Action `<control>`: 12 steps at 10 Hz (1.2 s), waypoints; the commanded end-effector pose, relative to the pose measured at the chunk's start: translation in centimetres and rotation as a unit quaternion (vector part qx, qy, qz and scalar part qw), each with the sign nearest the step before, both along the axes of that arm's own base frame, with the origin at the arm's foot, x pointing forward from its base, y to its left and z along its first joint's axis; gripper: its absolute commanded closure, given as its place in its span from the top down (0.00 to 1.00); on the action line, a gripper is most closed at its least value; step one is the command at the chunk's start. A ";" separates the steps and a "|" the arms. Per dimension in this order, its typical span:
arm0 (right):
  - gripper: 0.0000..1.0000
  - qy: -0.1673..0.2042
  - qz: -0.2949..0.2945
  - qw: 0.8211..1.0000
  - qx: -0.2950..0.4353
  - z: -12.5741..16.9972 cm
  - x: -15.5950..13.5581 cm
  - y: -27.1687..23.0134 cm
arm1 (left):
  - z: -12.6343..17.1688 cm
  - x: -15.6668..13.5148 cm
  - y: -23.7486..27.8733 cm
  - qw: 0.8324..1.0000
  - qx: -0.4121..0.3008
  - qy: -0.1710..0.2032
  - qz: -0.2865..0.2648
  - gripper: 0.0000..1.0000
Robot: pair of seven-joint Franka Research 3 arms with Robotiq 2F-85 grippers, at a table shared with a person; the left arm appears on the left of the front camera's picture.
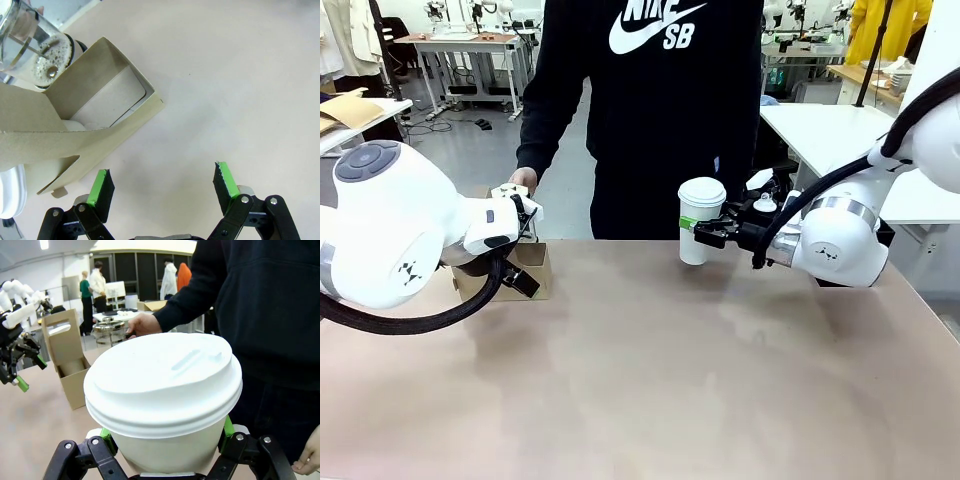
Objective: Pour a drink into a cup and package it in a carrier.
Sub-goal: When a person places the Paper Cup Lid on the 600 ml Paper Cup , lift the 600 ml Paper Cup.
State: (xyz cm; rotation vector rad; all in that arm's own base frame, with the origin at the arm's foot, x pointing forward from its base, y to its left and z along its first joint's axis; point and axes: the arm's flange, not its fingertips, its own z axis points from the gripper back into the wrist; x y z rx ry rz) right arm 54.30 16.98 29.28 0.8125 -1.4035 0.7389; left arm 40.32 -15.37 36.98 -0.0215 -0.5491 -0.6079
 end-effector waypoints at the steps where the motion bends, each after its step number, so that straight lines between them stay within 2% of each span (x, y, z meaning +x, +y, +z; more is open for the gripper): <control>1: 0.87 -0.008 0.001 1.000 -0.009 3.6 -0.3 -0.5 | 0.1 0.0 0.1 1.000 -0.002 0.000 0.001 1.00; 4: 0.87 -0.013 0.032 0.999 -0.018 11.2 -1.5 -0.6 | 0.1 0.0 0.1 1.000 -0.002 0.000 0.001 1.00; 7: 0.87 -0.014 0.072 0.997 -0.024 22.2 -5.4 -1.3 | 0.1 0.0 0.1 1.000 -0.002 0.000 0.001 1.00; 8: 0.87 -0.012 0.082 0.996 -0.023 24.6 -6.3 -1.6 | 0.1 0.0 0.1 1.000 -0.002 0.000 0.001 1.00; 10: 0.87 -0.008 0.080 0.996 -0.029 27.1 -7.3 -1.9 | 0.1 0.0 0.1 1.000 -0.002 0.000 0.001 1.00; 11: 0.87 -0.004 0.071 0.997 -0.035 27.1 -7.3 -1.9 | 0.1 0.0 0.1 1.000 -0.002 0.000 0.001 1.00; 12: 0.87 0.012 0.097 0.995 -0.006 26.3 -7.1 -2.2 | 0.1 0.0 0.1 1.000 -0.002 0.000 0.001 1.00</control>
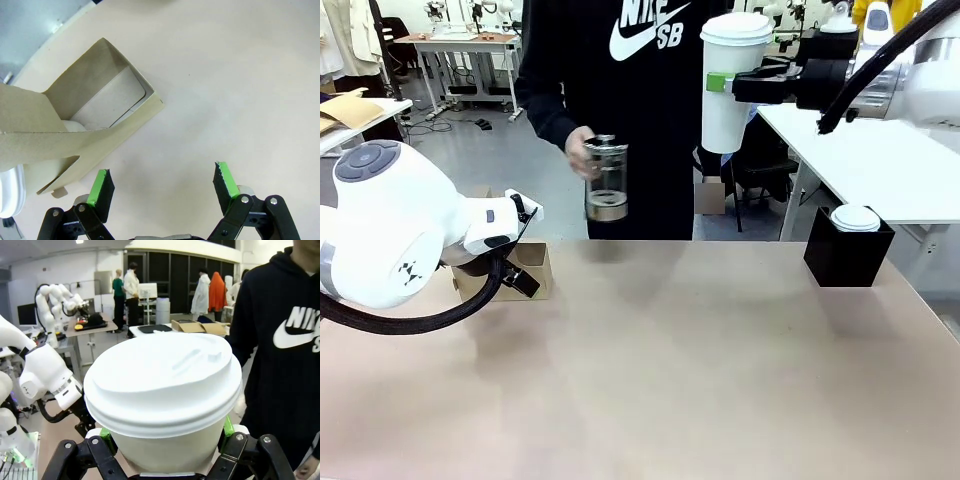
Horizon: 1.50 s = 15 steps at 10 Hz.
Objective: Pour a drink into a cup and package it in a carrier.
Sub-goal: When a person places the Paper Cup Lid on the 600 ml Paper Cup , lift the 600 ml Paper Cup, then position the Cup Carrier in the center of the table.
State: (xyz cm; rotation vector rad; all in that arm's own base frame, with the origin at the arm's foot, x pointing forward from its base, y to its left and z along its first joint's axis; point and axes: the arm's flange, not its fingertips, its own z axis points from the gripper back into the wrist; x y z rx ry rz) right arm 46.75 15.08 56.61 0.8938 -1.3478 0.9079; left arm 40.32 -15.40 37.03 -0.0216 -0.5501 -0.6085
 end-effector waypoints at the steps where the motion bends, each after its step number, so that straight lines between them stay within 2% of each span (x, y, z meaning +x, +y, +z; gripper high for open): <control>1: 0.87 -0.010 -0.003 1.000 -0.003 0.6 -0.1 0.2 | 0.0 0.0 0.2 1.000 -0.002 0.000 0.001 1.00; 12: 0.87 -0.010 -0.003 1.000 -0.003 0.6 -0.1 0.2 | 0.0 0.0 0.0 1.000 0.000 0.000 0.000 1.00; 13: 0.87 -0.010 -0.003 1.000 -0.003 0.6 -0.1 0.2 | 2.6 -0.1 0.6 1.000 0.008 -0.005 0.008 1.00; 15: 0.87 -0.010 -0.003 1.000 -0.003 0.6 -0.1 0.2 | 6.8 -1.0 1.4 0.999 -0.001 0.017 0.028 1.00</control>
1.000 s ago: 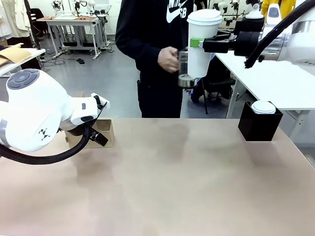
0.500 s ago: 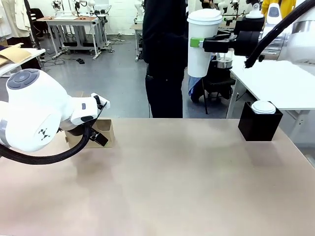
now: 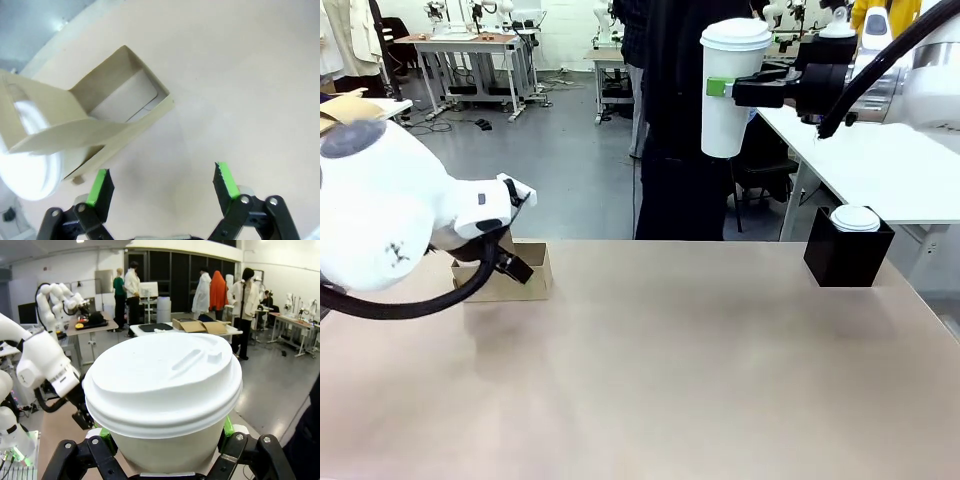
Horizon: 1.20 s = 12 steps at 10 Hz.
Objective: Pour a drink into a cup and package it in a carrier.
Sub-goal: Position the Cup Carrier in the center of the table.
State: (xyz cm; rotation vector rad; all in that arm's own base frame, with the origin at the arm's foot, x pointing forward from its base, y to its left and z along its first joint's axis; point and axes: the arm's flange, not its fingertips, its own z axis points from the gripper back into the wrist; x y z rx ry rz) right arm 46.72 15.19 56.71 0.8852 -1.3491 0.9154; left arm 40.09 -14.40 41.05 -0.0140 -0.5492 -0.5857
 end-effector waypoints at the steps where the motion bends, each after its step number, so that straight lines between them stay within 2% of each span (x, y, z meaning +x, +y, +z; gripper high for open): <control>1: 0.87 -0.007 -0.003 1.000 0.000 0.5 0.0 0.1 | 5.9 -0.5 0.9 0.999 -0.014 0.041 0.010 1.00; 4: 0.87 -0.007 -0.003 1.000 0.000 0.5 0.0 0.1 | 12.2 3.2 3.1 0.993 -0.030 0.095 0.068 1.00; 6: 0.87 -0.007 -0.003 1.000 0.000 0.5 0.0 0.1 | 13.7 6.6 3.6 0.986 -0.040 0.120 0.111 1.00; 8: 0.87 -0.007 -0.003 1.000 0.000 0.5 0.0 0.1 | 13.6 9.5 3.1 0.978 -0.041 0.141 0.146 1.00; 10: 0.87 -0.007 -0.003 1.000 0.000 0.5 0.0 0.1 | 13.1 11.9 3.0 0.973 -0.034 0.147 0.175 1.00; 11: 0.87 -0.007 -0.003 1.000 0.000 0.5 0.0 0.1 | 12.5 12.5 3.0 0.969 -0.036 0.155 0.188 1.00; 12: 0.87 -0.007 -0.003 1.000 0.000 0.5 0.0 0.1 | 12.4 12.2 3.0 0.960 -0.001 0.173 0.220 1.00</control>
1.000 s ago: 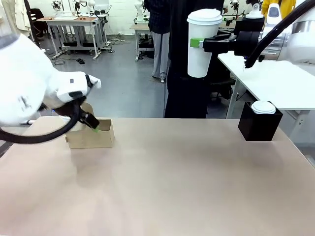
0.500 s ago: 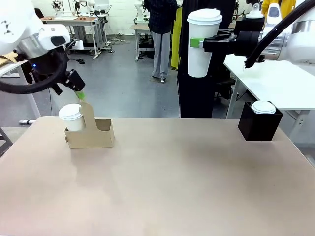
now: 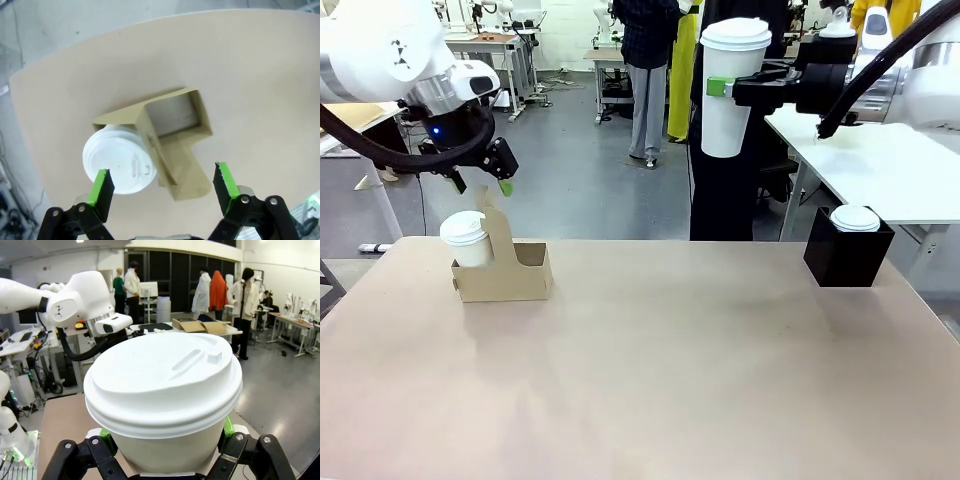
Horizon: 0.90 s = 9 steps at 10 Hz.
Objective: Pour a drink into a cup and package it in a carrier.
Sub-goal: Position the Cup Carrier in the center of the table.
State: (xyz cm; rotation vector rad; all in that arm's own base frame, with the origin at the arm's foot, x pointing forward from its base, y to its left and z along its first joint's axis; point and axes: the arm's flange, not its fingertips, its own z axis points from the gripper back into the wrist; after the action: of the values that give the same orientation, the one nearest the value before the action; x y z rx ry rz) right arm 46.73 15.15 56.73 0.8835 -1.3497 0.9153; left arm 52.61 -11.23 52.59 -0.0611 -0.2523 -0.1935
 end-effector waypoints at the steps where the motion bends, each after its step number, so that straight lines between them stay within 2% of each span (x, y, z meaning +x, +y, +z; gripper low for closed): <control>1: 0.87 -0.007 -0.002 1.000 0.001 0.5 0.0 0.1 | 0.4 -0.4 -0.1 1.000 -0.013 -0.012 -0.018 1.00; 4: 0.87 -0.007 -0.002 1.000 0.001 0.5 0.0 0.1 | 0.4 -0.4 -0.1 1.000 -0.013 -0.012 -0.018 1.00; 9: 0.87 -0.007 -0.002 1.000 0.001 0.5 0.0 0.1 | -0.8 2.1 -0.9 0.999 -0.001 0.011 0.045 1.00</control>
State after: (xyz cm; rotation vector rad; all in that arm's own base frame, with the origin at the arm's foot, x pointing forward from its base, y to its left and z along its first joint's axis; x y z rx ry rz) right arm 46.74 15.13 56.73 0.8830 -1.3499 0.9151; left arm 53.92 -11.95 51.34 -0.0698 -0.2326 -0.1493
